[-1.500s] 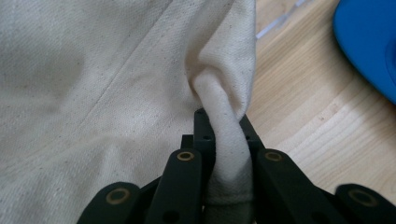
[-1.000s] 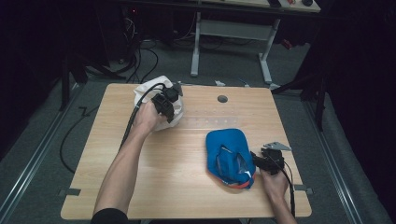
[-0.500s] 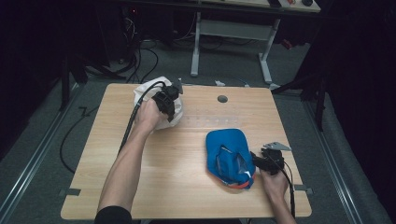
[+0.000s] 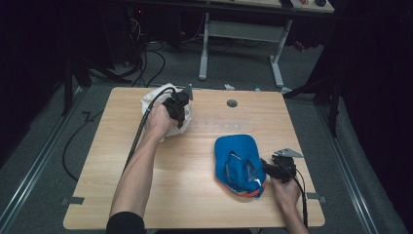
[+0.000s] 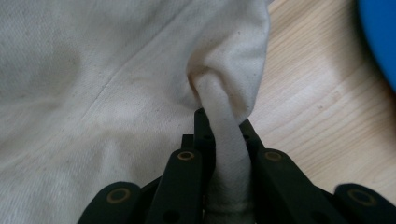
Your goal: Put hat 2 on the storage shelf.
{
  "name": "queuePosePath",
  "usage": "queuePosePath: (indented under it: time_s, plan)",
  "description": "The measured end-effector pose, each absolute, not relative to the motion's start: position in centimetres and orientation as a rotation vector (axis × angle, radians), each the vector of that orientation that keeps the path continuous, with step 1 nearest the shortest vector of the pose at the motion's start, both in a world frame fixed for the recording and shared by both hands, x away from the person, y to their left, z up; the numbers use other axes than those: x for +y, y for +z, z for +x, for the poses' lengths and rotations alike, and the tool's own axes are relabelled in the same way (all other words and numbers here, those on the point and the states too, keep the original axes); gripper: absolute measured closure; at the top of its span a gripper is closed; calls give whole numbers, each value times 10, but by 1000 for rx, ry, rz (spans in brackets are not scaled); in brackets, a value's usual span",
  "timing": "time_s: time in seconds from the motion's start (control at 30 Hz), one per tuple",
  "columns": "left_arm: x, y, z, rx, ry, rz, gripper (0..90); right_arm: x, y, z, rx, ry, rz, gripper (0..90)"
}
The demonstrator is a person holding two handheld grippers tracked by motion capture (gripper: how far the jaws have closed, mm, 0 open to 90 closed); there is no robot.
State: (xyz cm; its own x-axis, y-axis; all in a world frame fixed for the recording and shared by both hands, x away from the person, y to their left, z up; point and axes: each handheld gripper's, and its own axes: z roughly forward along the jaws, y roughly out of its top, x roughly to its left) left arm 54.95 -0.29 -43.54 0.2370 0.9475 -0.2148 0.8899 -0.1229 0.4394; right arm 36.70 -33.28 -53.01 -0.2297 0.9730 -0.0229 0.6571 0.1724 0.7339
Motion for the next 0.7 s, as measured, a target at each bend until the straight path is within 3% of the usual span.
queuePosePath:
  time_s: [0.3, 0.43, 0.7]
  plan:
    - [1, -436, 541, 1607, 218, 1982, 788, -333, -530, 367, 1958, 835, 1530, 443]
    - [5, -432, 535, 1587, 205, 1932, 647, -333, -530, 367, 1958, 835, 1534, 437]
    - [9, -422, 524, 1504, 271, 1853, 477, -333, -530, 367, 1958, 836, 1537, 433]
